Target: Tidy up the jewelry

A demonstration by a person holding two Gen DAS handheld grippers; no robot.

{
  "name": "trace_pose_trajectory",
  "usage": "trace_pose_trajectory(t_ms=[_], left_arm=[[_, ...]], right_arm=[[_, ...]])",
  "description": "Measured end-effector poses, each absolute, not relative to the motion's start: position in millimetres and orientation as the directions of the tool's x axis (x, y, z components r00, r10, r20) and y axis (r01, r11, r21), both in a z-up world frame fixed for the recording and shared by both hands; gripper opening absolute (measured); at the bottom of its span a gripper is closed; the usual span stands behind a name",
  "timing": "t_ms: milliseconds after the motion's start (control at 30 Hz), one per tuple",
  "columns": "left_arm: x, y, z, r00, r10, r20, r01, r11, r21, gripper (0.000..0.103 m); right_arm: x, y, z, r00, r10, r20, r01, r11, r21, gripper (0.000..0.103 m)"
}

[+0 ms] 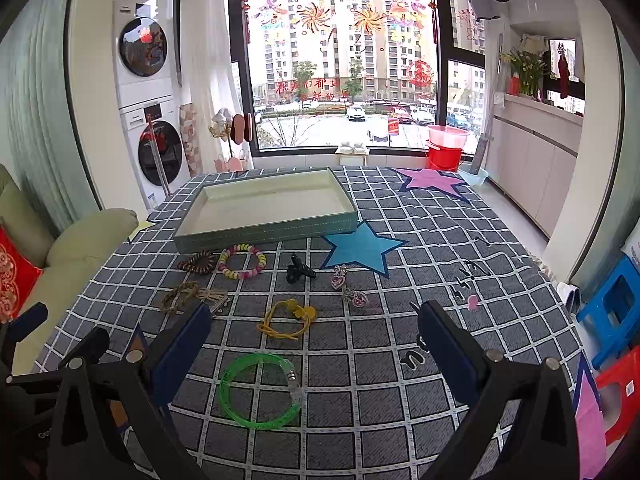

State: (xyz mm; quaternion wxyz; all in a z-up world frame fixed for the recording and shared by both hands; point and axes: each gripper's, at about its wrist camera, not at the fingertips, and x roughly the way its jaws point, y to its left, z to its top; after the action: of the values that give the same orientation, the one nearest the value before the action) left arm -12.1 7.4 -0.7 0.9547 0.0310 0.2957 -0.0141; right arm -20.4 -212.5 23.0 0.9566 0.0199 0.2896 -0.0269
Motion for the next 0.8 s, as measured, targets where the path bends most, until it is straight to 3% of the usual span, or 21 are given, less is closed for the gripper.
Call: trace_pose_trajectory(t_ms=[800], left_arm=[[-12.7,8.6,0.8,0.827,-0.011,-0.562,0.039,0.998,0.039,0.103]], right_arm=[[-20.8,-204.8,28.2,0.840,-0.037,-0.541,0.059,0.998,0.024,0.103]])
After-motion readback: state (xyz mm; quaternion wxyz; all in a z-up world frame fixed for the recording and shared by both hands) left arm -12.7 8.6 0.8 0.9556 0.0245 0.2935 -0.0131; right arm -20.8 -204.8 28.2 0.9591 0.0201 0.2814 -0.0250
